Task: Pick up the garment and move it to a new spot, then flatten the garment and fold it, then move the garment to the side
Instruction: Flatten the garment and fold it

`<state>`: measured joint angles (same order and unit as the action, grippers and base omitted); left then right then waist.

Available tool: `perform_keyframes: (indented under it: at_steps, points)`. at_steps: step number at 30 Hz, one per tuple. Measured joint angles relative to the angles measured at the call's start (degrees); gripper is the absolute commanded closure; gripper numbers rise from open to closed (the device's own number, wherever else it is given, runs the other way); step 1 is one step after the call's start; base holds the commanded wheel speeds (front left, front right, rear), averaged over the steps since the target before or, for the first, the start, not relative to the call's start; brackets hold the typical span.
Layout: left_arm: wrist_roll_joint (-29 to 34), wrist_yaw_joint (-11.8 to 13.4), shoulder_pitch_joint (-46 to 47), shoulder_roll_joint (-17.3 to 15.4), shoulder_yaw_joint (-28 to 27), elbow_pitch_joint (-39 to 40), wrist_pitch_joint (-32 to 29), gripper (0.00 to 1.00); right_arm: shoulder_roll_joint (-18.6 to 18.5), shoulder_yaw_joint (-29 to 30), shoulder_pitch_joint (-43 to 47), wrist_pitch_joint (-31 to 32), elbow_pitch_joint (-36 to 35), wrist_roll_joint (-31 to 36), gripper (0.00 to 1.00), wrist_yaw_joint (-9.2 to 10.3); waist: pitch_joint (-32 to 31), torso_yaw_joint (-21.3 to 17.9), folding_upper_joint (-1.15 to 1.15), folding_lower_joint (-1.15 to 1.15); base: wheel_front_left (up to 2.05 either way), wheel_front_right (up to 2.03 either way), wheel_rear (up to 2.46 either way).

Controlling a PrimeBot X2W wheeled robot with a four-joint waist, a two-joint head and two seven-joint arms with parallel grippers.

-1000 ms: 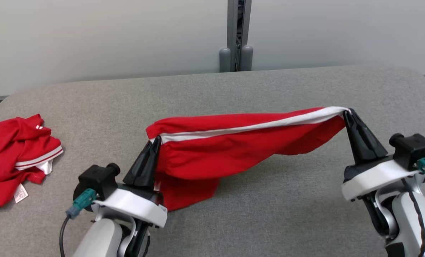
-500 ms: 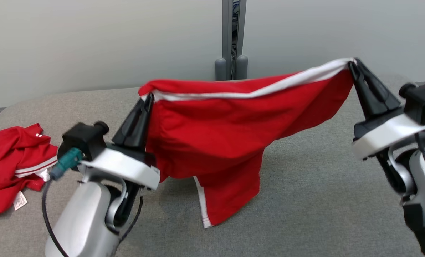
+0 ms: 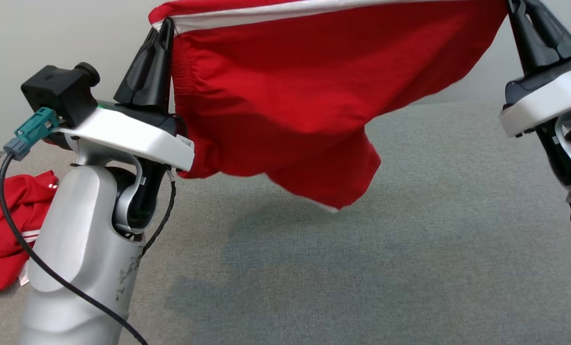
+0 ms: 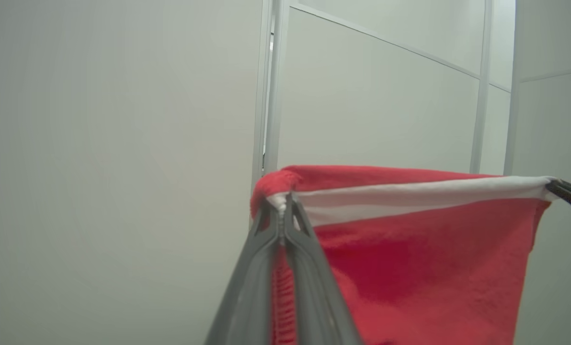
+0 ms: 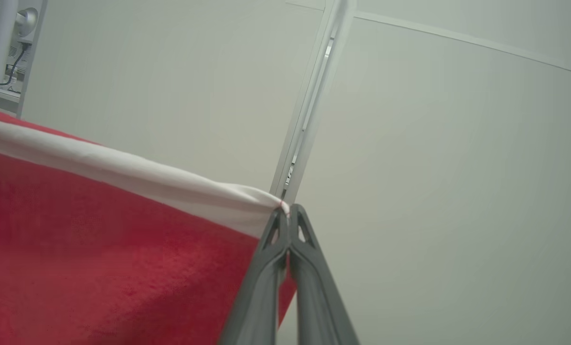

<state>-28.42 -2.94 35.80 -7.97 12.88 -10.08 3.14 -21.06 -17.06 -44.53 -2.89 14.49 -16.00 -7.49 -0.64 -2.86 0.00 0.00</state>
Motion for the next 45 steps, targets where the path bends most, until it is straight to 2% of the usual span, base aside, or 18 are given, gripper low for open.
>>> perform_keyframes:
  at_steps: [4, 15, 20, 23, 25, 32, 36, 37, 40, 45]
  points:
    - [-1.4, 0.0, 0.3, 0.8, 0.1, -0.2, -0.7, 1.00, 0.0, 0.1, -1.2, -0.2, 0.4, 0.2, 1.00, 0.00, -0.2, 0.0, 0.00, 0.00, 0.00, 0.00, 0.00]
    - [-1.4, 0.2, 0.4, 0.2, 1.0, 0.0, -1.8, 1.00, -0.5, -0.8, -1.2, 0.7, 0.5, -0.6, 1.00, 0.00, 0.9, 0.1, 0.00, 0.00, 0.00, 0.00, 0.00]
    - [-2.0, 0.3, 2.5, 0.3, 1.6, -0.2, -4.2, 1.00, -1.2, -1.1, -2.0, 1.7, 0.2, -1.3, 1.00, 0.00, 4.2, 0.1, 0.00, 0.00, 0.00, 0.00, 0.00]
    - [-2.3, -0.1, 7.0, 0.2, 1.8, -2.0, -5.6, 1.00, -1.6, -3.0, -6.3, 2.1, 1.0, -1.4, 1.00, 0.00, 7.5, -0.1, 0.00, 0.00, 0.00, 0.00, 0.00]
    - [-3.5, -0.1, 11.2, 0.9, 1.1, -4.4, -6.6, 1.00, -1.4, -4.2, -10.6, 1.9, 2.7, -1.9, 1.00, 0.00, 10.1, -0.2, 0.00, 0.00, 0.00, 0.00, 0.00]
    - [0.1, -0.7, 30.1, 0.6, 1.9, -15.9, -4.9, 1.00, -0.1, -7.7, -27.8, -1.1, 12.4, -3.1, 1.00, 0.00, 20.5, -0.9, 0.00, 0.00, 0.00, 0.00, 0.00]
    - [0.9, -1.2, 39.7, 1.6, 1.8, -22.4, -1.1, 1.00, 0.8, -9.2, -37.5, -4.7, 19.6, -1.3, 1.00, 0.00, 25.9, -1.1, 0.00, 0.00, 0.00, 0.00, 0.00]
    - [1.6, -1.1, 43.1, 1.9, 1.7, -25.9, 1.6, 1.00, 1.9, -8.9, -41.0, -7.1, 23.7, -1.1, 1.00, 0.00, 28.1, -1.2, 0.00, 0.00, 0.00, 0.00, 0.00]
    - [2.5, -1.0, 47.6, 2.2, 2.1, -30.5, 5.2, 1.00, 3.1, -8.6, -45.8, -10.0, 28.8, 1.0, 1.00, 0.00, 30.9, -1.2, 0.00, 0.00, 0.00, 0.00, 0.00]
    - [3.8, -1.6, 51.6, 3.3, 3.3, -36.9, 10.0, 1.00, 4.4, -9.3, -48.2, -11.8, 33.2, 5.5, 1.00, 0.00, 34.5, -1.1, 0.00, 0.00, 0.00, 0.00, 0.00]
